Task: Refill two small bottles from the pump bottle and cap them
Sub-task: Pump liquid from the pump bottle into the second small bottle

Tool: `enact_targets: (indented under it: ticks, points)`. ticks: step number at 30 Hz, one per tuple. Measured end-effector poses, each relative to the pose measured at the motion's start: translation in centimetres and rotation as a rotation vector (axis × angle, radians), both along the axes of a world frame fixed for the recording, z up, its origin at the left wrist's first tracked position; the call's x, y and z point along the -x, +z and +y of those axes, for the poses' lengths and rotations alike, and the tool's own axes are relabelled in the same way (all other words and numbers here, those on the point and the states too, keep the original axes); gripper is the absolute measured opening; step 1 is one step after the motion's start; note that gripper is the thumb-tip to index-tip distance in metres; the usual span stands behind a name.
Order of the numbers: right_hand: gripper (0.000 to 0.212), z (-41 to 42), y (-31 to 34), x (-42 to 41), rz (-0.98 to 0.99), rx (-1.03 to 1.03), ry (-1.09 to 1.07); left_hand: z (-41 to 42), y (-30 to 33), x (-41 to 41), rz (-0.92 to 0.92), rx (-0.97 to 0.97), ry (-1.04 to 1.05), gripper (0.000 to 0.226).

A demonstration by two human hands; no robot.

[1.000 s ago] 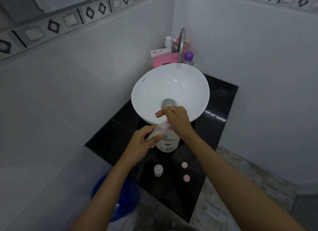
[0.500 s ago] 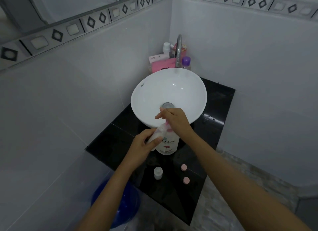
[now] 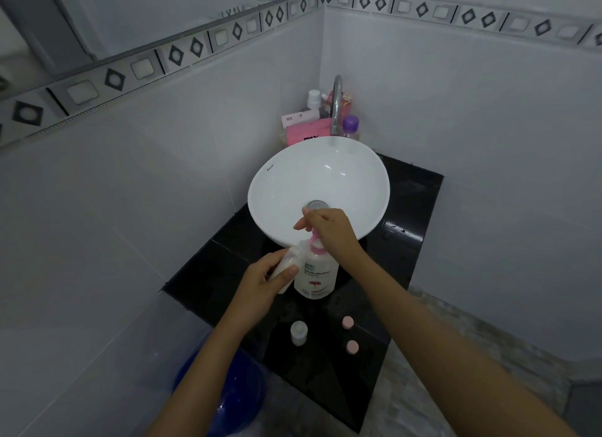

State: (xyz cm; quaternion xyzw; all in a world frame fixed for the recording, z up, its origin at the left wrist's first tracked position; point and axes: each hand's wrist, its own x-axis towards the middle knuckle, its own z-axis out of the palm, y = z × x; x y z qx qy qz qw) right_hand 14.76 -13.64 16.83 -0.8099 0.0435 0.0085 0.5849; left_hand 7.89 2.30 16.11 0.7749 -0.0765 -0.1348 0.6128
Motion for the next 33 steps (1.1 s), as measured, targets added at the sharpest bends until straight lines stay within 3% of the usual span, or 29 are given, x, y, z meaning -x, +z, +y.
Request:
enact_targets:
  ticks: [19,28,33]
  points:
    - [0.035,-0.3,0.0,0.3,-0.041,-0.095,-0.017,-0.5,-0.7,0.6,-0.003,0.036,0.064,0.029]
    - [0.030,-2.8,0.2,2.1,-0.138,-0.150,-0.110,-1.1,-2.2,1.6,0.031,0.057,0.040,0.028]
    - [0.022,-4.9,-1.5,4.7,-0.151,-0.058,-0.270,-1.0,-3.3,2.4,0.055,0.046,0.034,0.033]
